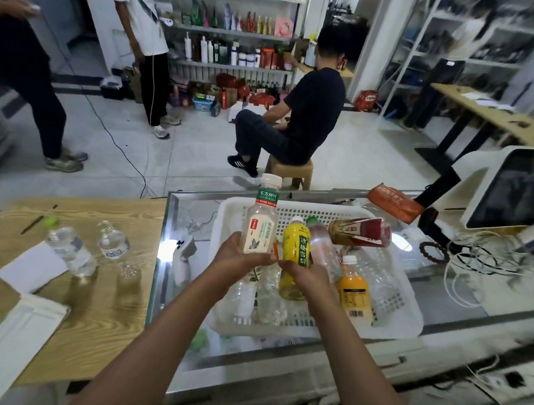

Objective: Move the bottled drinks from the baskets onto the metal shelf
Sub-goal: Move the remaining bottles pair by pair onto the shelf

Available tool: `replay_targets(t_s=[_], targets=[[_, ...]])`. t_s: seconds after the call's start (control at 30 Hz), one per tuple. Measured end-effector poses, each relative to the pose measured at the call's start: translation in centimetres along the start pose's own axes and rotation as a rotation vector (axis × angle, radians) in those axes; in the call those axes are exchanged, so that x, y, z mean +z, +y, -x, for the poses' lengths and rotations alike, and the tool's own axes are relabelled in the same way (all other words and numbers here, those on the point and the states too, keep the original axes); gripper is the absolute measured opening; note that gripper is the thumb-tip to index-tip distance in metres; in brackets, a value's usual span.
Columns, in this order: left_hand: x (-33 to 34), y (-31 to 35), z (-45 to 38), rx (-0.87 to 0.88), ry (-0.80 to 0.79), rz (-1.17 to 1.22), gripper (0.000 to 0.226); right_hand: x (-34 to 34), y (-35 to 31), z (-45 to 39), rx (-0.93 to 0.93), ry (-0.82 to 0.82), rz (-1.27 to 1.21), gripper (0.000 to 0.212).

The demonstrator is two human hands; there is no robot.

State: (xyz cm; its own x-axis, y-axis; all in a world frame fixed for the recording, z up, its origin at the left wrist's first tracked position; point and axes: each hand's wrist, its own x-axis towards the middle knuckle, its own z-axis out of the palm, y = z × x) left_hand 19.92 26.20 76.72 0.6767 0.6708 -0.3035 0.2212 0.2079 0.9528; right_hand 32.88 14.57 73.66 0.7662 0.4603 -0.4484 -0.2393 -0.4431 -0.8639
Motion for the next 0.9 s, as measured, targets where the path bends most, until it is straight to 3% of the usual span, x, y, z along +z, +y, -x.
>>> replay_targets(t_s=[0.1,0.43,0.67,0.9], targets=[[0.5,-0.2,0.1,0.015,0.031,-0.035,0.056,-0.8,0.0,0.9,-0.112,0.055,0.013,0.014],[5.5,2.5,1.3,0.226,0.016,-0.131,0.056,-4.8,-0.6,5.2,-0.311,0.313,-0.077,0.024],[10.2,2.3,3.0,0.336,-0.205,-0.172,0.059,-9.1,0.9,10.2,-0.319,0.521,-0.131,0.022],[17.0,0.9,5.9,0.332,-0.475,-0.227,0.057,-14.4,4.5,16.5,-0.242,0.802,-0.216,0.029]])
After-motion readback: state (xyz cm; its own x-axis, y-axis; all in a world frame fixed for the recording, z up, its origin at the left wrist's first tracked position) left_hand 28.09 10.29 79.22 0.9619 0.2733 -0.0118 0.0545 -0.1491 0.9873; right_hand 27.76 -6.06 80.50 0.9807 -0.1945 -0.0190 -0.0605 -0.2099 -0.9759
